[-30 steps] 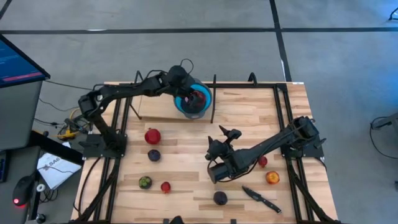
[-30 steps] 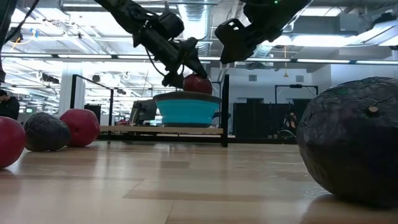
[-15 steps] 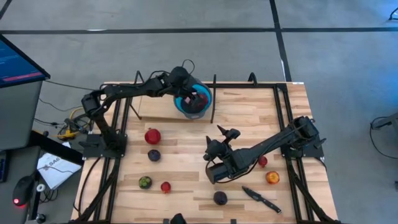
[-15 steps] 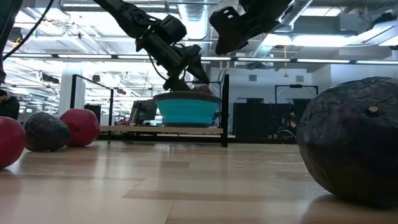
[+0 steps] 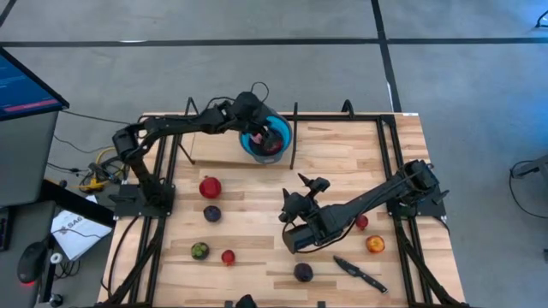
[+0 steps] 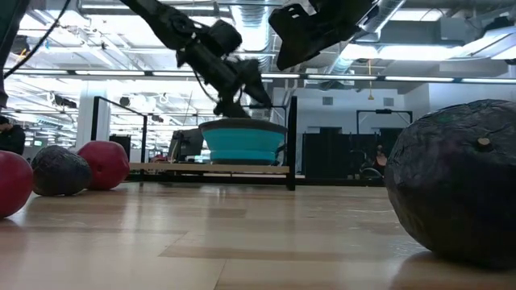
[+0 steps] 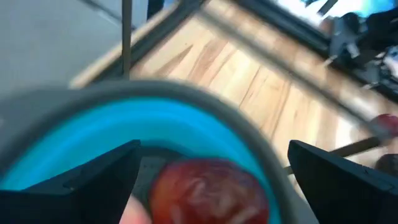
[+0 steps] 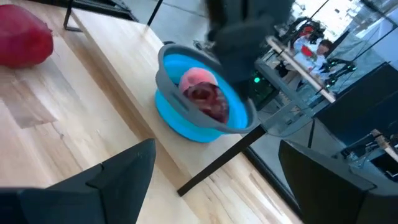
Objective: Pick & Place Fruit
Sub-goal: Put the red apple into the blue strainer bowl on the shelf, then put the black plum into the blue strainer bowl on the shelf, then put the red yellow apple into the blue strainer bowl on the shelf
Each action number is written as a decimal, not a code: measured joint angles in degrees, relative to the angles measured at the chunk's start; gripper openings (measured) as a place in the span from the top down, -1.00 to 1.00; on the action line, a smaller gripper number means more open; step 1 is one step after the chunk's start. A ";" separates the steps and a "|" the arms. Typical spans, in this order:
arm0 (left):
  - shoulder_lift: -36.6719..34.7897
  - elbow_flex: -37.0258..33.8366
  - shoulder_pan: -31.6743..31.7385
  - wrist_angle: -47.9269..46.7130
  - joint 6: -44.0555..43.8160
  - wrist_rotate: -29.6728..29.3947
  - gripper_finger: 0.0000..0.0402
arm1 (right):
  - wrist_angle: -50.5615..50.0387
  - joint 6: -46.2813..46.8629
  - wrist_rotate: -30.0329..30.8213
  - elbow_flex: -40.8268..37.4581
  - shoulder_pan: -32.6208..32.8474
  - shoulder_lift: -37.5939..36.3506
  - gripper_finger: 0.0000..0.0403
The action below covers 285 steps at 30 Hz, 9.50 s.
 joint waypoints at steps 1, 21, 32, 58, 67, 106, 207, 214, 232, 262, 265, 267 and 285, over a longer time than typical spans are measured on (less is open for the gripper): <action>-1.24 0.00 -0.18 -0.72 0.63 0.10 -0.96 | -0.01 0.02 -1.08 0.00 -0.05 0.00 -0.66; -9.49 -9.97 -4.83 -1.53 7.36 -1.21 0.26 | 1.90 -0.69 -5.68 -0.02 -3.92 0.07 -0.66; -2.89 -9.99 -2.88 9.33 7.99 -5.14 0.94 | 4.84 -4.53 -5.88 -0.02 -3.79 0.07 -0.66; -31.88 -20.60 -16.87 0.69 15.24 -9.03 0.99 | 3.61 -24.55 -41.13 -0.10 -2.60 -2.18 -0.66; -45.39 -40.85 -30.20 16.43 2.85 -17.49 0.99 | -13.11 -14.72 -64.17 -1.94 2.37 -12.99 -0.65; -46.04 -53.07 -31.64 34.22 -4.55 -24.88 0.99 | 30.81 -11.76 -71.94 -52.54 -1.93 -30.16 -0.67; -46.02 -53.05 -32.87 33.90 -4.29 -22.35 0.99 | -7.09 -28.46 -64.39 43.88 -48.47 22.67 -0.41; -46.02 -53.05 -32.87 33.90 -4.29 -22.35 0.99 | -5.74 -28.69 -63.95 42.21 -48.47 22.67 -0.41; -46.02 -53.05 -32.88 33.90 -4.29 -22.35 0.99 | -5.06 -29.70 -64.59 42.12 -48.79 22.01 -0.69; -46.02 -53.05 -32.89 33.88 -4.29 -22.34 0.99 | -22.36 -1.42 -51.47 15.65 -4.64 -10.34 -0.50; -46.03 -53.05 -32.89 33.88 -4.29 -22.35 0.99 | -20.77 9.91 -57.17 7.54 -0.37 -13.51 -0.50; -46.02 -53.05 -32.89 33.88 -4.29 -22.34 0.99 | -19.84 17.24 -62.77 2.68 2.68 -15.54 -0.50; -46.04 -53.05 -32.89 33.90 -4.29 -22.35 0.99 | -19.00 56.82 -87.32 -22.99 23.16 -26.22 -0.66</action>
